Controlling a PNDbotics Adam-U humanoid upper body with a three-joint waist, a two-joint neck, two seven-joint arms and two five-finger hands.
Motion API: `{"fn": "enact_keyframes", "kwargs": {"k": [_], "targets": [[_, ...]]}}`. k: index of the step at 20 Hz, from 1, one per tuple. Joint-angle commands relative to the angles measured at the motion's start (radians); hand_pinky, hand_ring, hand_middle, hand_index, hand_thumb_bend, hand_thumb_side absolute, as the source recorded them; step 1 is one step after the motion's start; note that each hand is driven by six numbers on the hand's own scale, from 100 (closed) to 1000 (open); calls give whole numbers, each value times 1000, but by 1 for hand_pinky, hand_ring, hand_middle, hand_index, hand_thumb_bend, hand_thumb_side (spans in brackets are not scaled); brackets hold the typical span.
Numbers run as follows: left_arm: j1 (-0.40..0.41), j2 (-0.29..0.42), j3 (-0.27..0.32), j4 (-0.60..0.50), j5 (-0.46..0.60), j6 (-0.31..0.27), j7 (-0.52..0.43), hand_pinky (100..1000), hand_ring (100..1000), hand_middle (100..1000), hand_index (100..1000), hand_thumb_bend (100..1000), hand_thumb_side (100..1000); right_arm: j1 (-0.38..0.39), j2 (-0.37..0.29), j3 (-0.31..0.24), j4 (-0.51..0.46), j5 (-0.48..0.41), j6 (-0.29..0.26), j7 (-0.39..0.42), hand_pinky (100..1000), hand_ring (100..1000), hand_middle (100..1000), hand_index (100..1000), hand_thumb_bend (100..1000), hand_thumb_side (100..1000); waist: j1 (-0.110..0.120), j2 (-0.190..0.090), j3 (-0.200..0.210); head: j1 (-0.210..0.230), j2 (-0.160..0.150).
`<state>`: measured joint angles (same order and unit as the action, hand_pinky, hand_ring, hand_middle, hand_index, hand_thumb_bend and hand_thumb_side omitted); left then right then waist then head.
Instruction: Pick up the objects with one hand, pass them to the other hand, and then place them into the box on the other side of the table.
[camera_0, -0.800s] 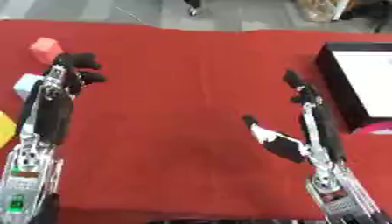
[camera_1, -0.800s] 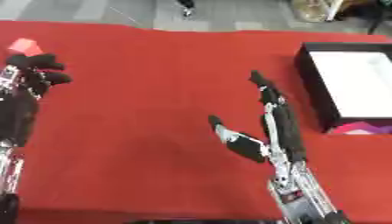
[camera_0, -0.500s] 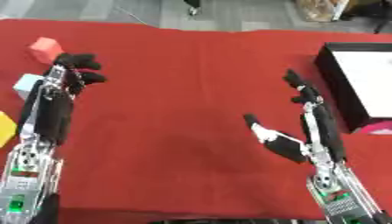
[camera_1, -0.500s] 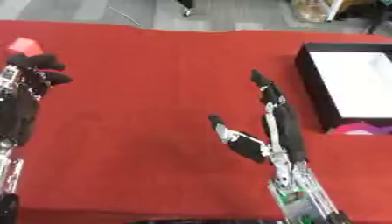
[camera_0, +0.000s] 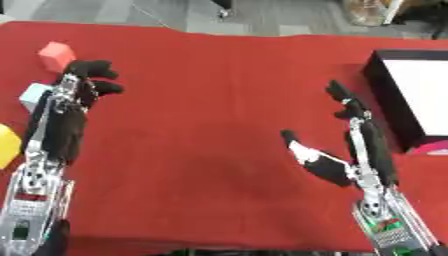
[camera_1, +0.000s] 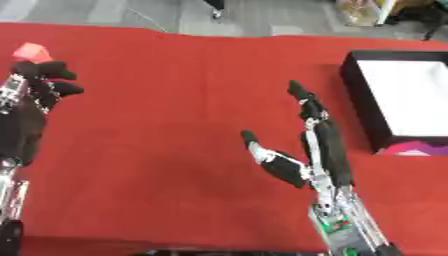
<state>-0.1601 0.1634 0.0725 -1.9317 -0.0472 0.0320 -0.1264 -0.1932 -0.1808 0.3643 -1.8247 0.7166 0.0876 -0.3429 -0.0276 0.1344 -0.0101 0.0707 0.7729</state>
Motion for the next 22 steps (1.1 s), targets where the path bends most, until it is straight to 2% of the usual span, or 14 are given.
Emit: {"fn": "enact_keyframes", "kwargs": {"k": [1, 2, 4, 7, 8, 9, 10, 11, 13, 15, 18, 20, 22], "targets": [[-9, 139, 49, -45, -87, -20, 13, 790, 617, 646, 787, 100, 749, -6, -14, -2, -19, 3, -2, 7, 722, 876, 842, 986, 490, 468, 12, -21, 7, 16, -3], [-2, 183, 63, -49, -126, -22, 16, 790, 618, 648, 789, 100, 743, -5, -17, -2, -18, 4, -2, 8, 722, 876, 843, 986, 490, 469, 16, -22, 8, 20, -3], [31, 300, 91, -49, -256, -14, -4, 788, 641, 670, 824, 100, 632, -2, -24, -2, -12, 6, -4, 11, 722, 876, 843, 987, 479, 475, 31, -25, 11, 30, -3], [86, 448, 109, -25, -477, 2, -111, 782, 661, 685, 853, 100, 588, 2, -35, -2, -2, 8, -7, 10, 722, 877, 844, 988, 473, 482, 49, -30, 17, 38, -3], [101, 489, 111, -8, -526, 8, -155, 779, 669, 689, 861, 150, 584, 3, -38, -1, 1, 8, -8, 9, 721, 877, 844, 988, 471, 483, 54, -33, 19, 39, -3], [117, 531, 113, 16, -575, 17, -200, 777, 680, 696, 871, 247, 589, 5, -41, -1, 3, 9, -9, 9, 721, 877, 844, 989, 469, 484, 58, -36, 20, 42, -3], [126, 561, 114, 37, -620, 22, -239, 776, 681, 697, 872, 262, 591, 7, -43, 0, 5, 9, -10, 9, 721, 877, 844, 989, 469, 484, 61, -39, 21, 44, -3], [136, 586, 115, 61, -661, 27, -273, 772, 681, 693, 880, 352, 621, 9, -45, 0, 6, 10, -9, 9, 721, 877, 844, 989, 467, 487, 64, -42, 22, 48, -3], [147, 627, 116, 123, -727, 38, -332, 770, 692, 703, 889, 423, 661, 12, -48, 0, 7, 10, -10, 9, 721, 877, 845, 989, 465, 488, 68, -48, 21, 68, -3], [144, 647, 122, 183, -773, 48, -366, 767, 695, 705, 890, 476, 689, 14, -50, 0, 7, 8, -9, 9, 721, 878, 845, 989, 462, 488, 69, -52, 20, 114, -3], [135, 651, 131, 254, -811, 59, -384, 765, 696, 706, 893, 509, 718, 15, -51, 1, 7, 7, -9, 11, 721, 878, 845, 989, 460, 488, 70, -55, 19, 174, -3], [131, 651, 133, 291, -823, 61, -393, 765, 700, 711, 896, 532, 739, 15, -50, 1, 8, 6, -9, 12, 721, 878, 845, 989, 458, 489, 69, -56, 18, 183, -3], [129, 651, 136, 325, -831, 62, -401, 763, 701, 713, 896, 555, 752, 15, -49, 2, 8, 6, -9, 13, 721, 878, 846, 990, 455, 489, 68, -55, 18, 173, -3]]}}
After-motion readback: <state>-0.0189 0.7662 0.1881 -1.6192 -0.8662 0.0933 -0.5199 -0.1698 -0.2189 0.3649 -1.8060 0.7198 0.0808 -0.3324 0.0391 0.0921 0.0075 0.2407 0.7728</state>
